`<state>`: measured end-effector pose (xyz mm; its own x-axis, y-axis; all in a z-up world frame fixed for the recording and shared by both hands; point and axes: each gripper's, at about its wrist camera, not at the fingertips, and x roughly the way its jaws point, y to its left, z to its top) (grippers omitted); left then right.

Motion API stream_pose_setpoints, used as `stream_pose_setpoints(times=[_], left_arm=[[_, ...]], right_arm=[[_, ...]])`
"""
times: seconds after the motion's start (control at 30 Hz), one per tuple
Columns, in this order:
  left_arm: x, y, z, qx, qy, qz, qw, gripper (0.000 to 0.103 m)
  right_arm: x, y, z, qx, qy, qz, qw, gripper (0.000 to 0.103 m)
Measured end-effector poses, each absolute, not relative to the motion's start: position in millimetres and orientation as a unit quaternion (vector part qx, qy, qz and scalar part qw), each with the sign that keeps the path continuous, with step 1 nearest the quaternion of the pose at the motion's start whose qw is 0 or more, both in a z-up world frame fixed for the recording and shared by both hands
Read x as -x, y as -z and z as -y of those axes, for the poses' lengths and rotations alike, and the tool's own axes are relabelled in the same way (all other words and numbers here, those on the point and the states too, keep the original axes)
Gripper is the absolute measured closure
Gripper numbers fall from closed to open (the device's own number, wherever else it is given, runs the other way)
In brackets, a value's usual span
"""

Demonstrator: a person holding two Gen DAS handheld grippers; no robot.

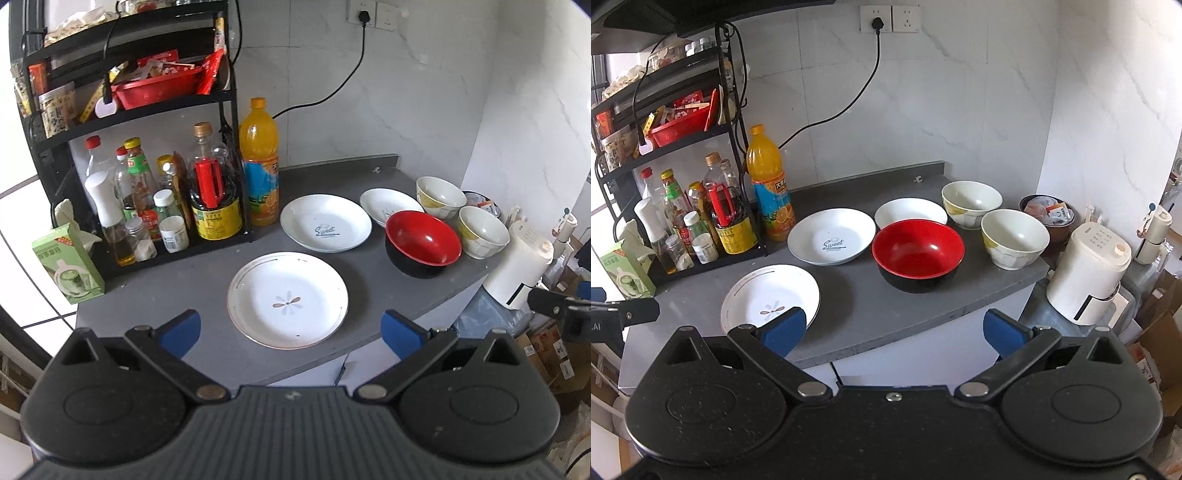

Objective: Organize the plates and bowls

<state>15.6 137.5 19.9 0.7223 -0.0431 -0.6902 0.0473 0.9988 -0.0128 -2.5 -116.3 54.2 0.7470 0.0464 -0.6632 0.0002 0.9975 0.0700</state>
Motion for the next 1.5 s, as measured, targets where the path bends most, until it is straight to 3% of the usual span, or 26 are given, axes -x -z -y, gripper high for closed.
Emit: stream_pose_setpoints(times=[1.1, 1.5], left_arm=[[-28, -16, -124, 0.003, 0.022, -0.374, 0.927, 0.0], [-31, -19, -85, 0.013, -0.016, -0.379, 0.925, 0.0]], right_arm=[[-7, -44, 141, -0.042, 0.001, -0.353, 0.935, 0.0], [-11, -42, 183, -0.031, -0.023, -0.348, 0.937, 0.0]])
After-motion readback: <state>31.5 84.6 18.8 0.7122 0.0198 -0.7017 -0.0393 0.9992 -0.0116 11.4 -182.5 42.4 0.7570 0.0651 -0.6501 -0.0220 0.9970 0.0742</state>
